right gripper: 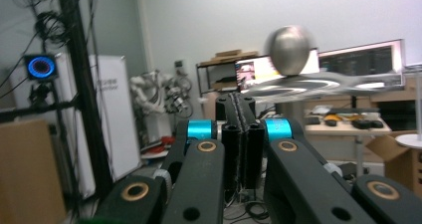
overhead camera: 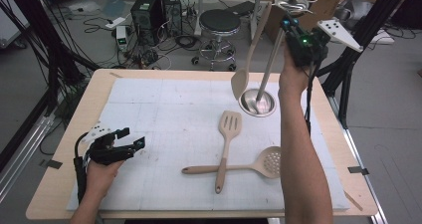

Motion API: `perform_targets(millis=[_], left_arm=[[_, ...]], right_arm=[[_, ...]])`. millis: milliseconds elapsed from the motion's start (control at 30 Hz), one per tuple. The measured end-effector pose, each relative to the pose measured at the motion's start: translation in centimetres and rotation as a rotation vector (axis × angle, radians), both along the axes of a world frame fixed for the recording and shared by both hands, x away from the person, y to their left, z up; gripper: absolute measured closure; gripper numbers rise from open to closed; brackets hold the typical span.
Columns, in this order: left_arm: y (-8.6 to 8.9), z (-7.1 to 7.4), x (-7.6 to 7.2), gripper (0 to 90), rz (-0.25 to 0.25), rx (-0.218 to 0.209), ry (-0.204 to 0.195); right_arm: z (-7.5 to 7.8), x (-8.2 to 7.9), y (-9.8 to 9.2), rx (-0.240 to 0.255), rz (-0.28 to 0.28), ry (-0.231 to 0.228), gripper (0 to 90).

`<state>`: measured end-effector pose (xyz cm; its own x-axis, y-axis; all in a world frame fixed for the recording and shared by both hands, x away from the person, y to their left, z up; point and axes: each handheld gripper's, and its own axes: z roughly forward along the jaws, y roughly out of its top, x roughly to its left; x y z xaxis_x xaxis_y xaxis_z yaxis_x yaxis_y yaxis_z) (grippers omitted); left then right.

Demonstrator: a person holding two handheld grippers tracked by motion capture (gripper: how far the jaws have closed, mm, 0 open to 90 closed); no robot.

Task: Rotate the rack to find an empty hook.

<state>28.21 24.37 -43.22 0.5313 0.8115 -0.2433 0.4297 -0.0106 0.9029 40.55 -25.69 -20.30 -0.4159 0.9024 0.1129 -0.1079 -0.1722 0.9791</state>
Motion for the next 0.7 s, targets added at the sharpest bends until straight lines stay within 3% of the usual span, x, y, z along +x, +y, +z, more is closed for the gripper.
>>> perform_targets(millis=[67, 233, 333, 567, 700], left_arm=[[0.1, 0.0, 0.0, 21.9, 0.000, 0.003, 0.000], [0.2, 0.0, 0.0, 22.0, 0.002, -0.002, -0.002], [0.1, 0.0, 0.0, 22.0, -0.004, 0.001, 0.000], [-0.2, 0.1, 0.0, 22.0, -0.008, 0.002, -0.001], [-0.3, 0.1, 0.0, 22.0, -0.011, 0.005, -0.005]], right_arm=[[0.3, 0.0, 0.8, -0.039, 0.008, -0.003, 90.0], [-0.3, -0.8, 1.2, -0.033, 0.043, 0.009, 90.0], [-2.2, -1.9, 1.2, -0.058, 0.070, 0.034, 90.0], [-5.2, -3.3, 0.7, -0.051, 0.096, 0.095, 89.2], [-6.5, -3.9, 0.7, -0.043, 0.135, 0.132, 71.7]])
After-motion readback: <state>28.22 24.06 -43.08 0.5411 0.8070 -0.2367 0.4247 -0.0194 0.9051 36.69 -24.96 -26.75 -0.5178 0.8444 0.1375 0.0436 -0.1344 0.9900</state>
